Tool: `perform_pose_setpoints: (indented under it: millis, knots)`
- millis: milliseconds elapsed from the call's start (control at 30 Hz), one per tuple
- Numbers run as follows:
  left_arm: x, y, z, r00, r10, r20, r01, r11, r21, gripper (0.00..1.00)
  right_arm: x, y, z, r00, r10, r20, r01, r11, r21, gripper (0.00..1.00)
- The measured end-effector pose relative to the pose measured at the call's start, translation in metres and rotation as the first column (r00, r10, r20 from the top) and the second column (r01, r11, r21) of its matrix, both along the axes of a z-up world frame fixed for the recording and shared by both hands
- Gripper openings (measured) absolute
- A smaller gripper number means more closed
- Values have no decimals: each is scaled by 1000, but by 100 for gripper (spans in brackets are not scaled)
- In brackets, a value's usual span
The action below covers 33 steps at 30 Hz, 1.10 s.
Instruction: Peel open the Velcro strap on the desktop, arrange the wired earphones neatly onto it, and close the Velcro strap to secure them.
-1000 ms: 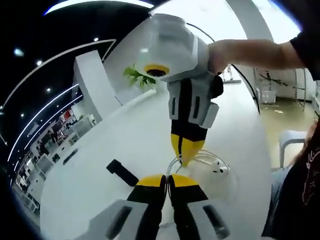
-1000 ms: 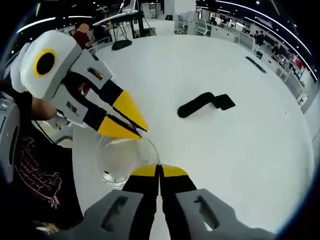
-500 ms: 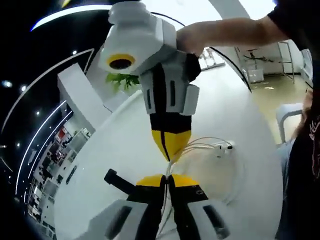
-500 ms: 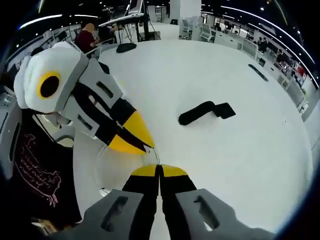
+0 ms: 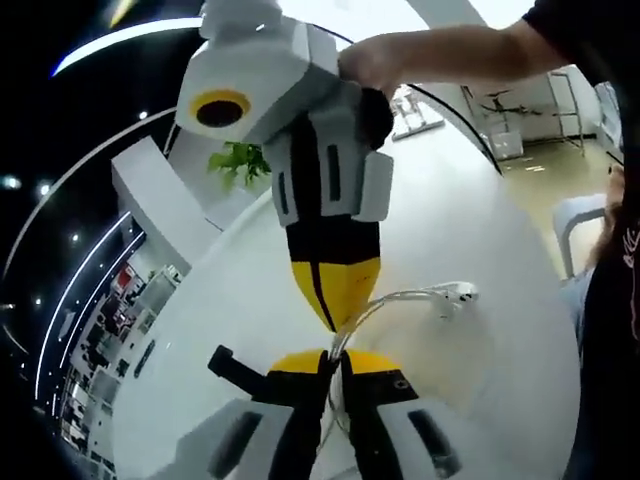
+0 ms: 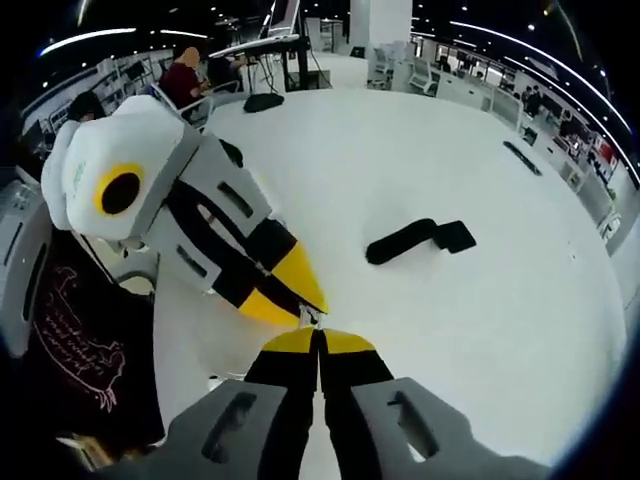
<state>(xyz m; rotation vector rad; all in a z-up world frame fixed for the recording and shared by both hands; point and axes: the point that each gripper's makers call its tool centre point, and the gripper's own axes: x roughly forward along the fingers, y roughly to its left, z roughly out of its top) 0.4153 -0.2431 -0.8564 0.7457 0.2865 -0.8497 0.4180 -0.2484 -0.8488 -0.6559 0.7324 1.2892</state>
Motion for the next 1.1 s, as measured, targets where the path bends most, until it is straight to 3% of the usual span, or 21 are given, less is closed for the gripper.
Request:
perform_pose_setpoints:
  millis: [233, 300, 400, 533, 633, 667, 700, 767, 900, 1000, 1100]
  knots:
    - [2, 3, -1, 1000, 12, 12, -13, 999, 35, 8, 0, -1, 2, 1000, 1, 5, -1, 1000, 15, 3]
    - [3, 4, 0, 1000, 23, 20, -24, 999, 39, 8, 2, 1, 6, 999, -36, -16, 37, 998, 53, 4]
    - [4, 6, 3, 999, 38, 23, -39, 999, 29, 7, 6, -2, 12, 991, -108, -79, 118, 984, 132, 4]
    - [4, 8, 5, 998, 53, 18, -53, 998, 15, 7, 7, -4, 22, 981, -142, -131, 170, 956, 239, 4]
    - [5, 9, 6, 998, 63, 25, -63, 998, 22, 7, 6, -8, 23, 982, -143, -125, 170, 954, 247, 4]
    - [6, 9, 6, 997, 65, 27, -66, 998, 24, 7, 11, -9, 25, 984, -153, -93, 172, 951, 258, 4]
    - [6, 10, 7, 997, 69, 32, -70, 997, 26, 7, 15, -8, 30, 983, -169, -72, 183, 941, 285, 6]
    - [6, 10, 7, 996, 79, 33, -80, 997, 23, 7, 15, -5, 36, 979, -183, -89, 202, 919, 339, 17]
    - [7, 10, 7, 996, 81, 31, -82, 996, 23, 7, 4, -6, 17, 980, -164, -117, 190, 945, 266, 21]
    - [7, 9, 7, 996, 83, 35, -84, 996, 32, 7, 1, -5, 9, 951, -197, -238, 259, 928, 268, 22]
    - [7, 8, 7, 996, 87, 35, -88, 996, 33, 7, 1, -4, 3, 937, -212, -276, 284, 925, 254, 23]
